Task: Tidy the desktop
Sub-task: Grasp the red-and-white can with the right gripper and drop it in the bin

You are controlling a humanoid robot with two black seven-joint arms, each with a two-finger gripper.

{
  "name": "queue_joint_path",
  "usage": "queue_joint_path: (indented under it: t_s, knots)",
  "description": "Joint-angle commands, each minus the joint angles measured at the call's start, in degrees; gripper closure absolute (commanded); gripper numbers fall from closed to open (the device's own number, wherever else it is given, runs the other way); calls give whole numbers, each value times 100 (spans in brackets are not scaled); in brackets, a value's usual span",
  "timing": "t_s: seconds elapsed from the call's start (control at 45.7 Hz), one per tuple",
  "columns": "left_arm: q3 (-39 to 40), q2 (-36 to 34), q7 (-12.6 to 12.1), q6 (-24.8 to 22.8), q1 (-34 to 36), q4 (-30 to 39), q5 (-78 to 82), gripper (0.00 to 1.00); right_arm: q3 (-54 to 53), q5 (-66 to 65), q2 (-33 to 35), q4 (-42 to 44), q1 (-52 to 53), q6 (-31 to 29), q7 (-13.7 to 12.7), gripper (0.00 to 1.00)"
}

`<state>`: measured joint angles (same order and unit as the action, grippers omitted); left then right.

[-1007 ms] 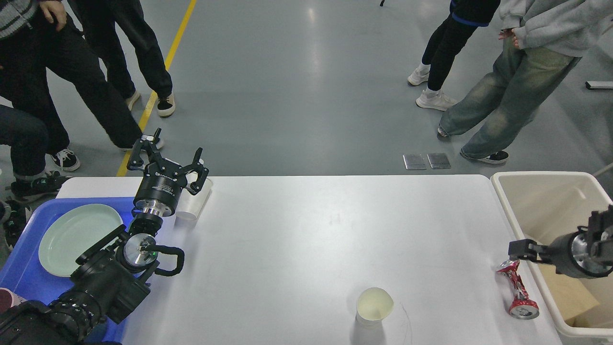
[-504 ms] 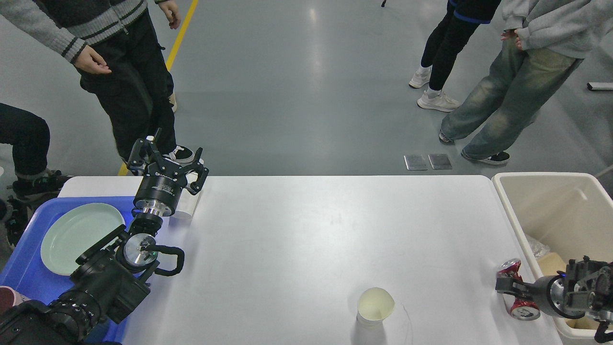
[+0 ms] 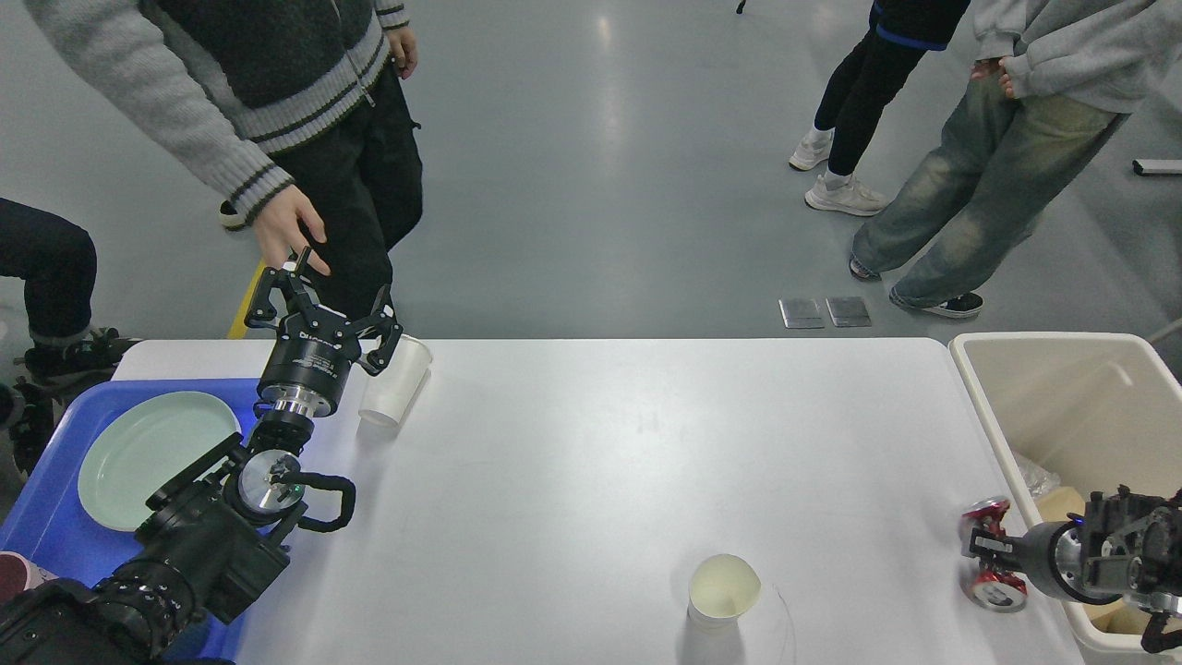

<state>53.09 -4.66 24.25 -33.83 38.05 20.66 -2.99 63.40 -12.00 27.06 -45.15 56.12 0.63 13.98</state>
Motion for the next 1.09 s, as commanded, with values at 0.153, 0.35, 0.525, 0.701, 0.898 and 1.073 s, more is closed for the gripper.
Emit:
queue_joint_path:
  t_s: [0.153,0.35,0.525,0.701,0.898,1.073]
  knots:
    - [0,0,0,-1,0,-1,0,3,6,-4,238,-143,294,25,-1,100]
    - [0,0,0,-1,0,-1,0,3,23,-39,642,-1064,1145,-45,8,100]
    - [0,0,0,-1,0,-1,0,3,944,-408,1108,-3700,3938,-255,8,100]
    - [0,-9,0,-1,0,-1,0,3,1474,-382,739,-4994,7138,-2064,8,100]
    - [0,-9,0,-1,0,-1,0,3,1236,-391,353,-5110,8205,-3007,-36,100]
    - [0,-9,0,-1,0,-1,0,3,1710,-399,554,-4285,6766,-2542,-71,100]
